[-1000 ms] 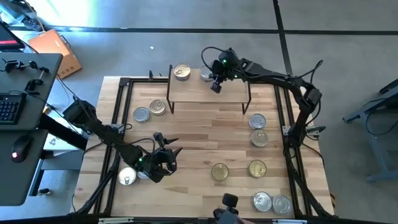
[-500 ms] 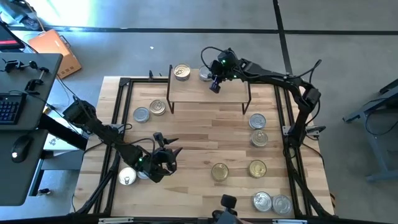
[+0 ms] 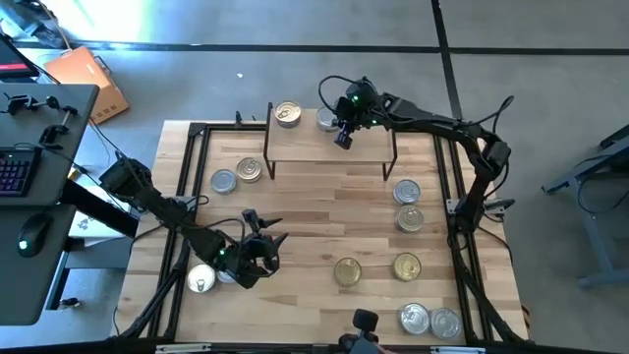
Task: Stack canned seafood by type on shelf
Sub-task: Put the green tuna can on the shelf, then put the green with blue patterned tuna can on the shelf
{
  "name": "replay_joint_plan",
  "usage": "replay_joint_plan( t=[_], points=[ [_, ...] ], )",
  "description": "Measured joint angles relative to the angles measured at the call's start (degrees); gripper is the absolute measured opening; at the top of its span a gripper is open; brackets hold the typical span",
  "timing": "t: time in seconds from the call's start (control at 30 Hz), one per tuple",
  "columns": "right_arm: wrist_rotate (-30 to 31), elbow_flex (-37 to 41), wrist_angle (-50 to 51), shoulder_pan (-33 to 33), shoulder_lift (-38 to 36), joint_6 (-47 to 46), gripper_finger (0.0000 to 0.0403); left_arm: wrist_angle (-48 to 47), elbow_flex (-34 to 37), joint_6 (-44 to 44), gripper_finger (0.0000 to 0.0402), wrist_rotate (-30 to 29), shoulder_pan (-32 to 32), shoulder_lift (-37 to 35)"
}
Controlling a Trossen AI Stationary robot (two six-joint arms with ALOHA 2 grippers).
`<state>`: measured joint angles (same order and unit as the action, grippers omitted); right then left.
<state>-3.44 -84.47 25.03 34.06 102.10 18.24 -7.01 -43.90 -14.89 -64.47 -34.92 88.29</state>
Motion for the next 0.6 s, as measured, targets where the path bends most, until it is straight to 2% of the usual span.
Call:
replay_joint_plan(
  t=[0.23, 0.4, 0.6],
  points=[
    [0.1, 0.0, -1.2, -0.1, -0.3, 0.2, 0.0004, 0.0, 0.0, 0.0, 0.0213, 0.0, 0.0, 0.0],
    [0.2, 0.1, -2.3, -1.1, -3.4, -0.6, 0.0004, 0.0, 0.0, 0.0, 0.0213, 0.0, 0.0, 0.0],
    [0.2, 1.9, 1.6, -7.3, -6.9, -3.2, 0.0004, -0.3, 0.0, -1.8, 0.0213, 0.0, 0.0, 0.0]
  ],
)
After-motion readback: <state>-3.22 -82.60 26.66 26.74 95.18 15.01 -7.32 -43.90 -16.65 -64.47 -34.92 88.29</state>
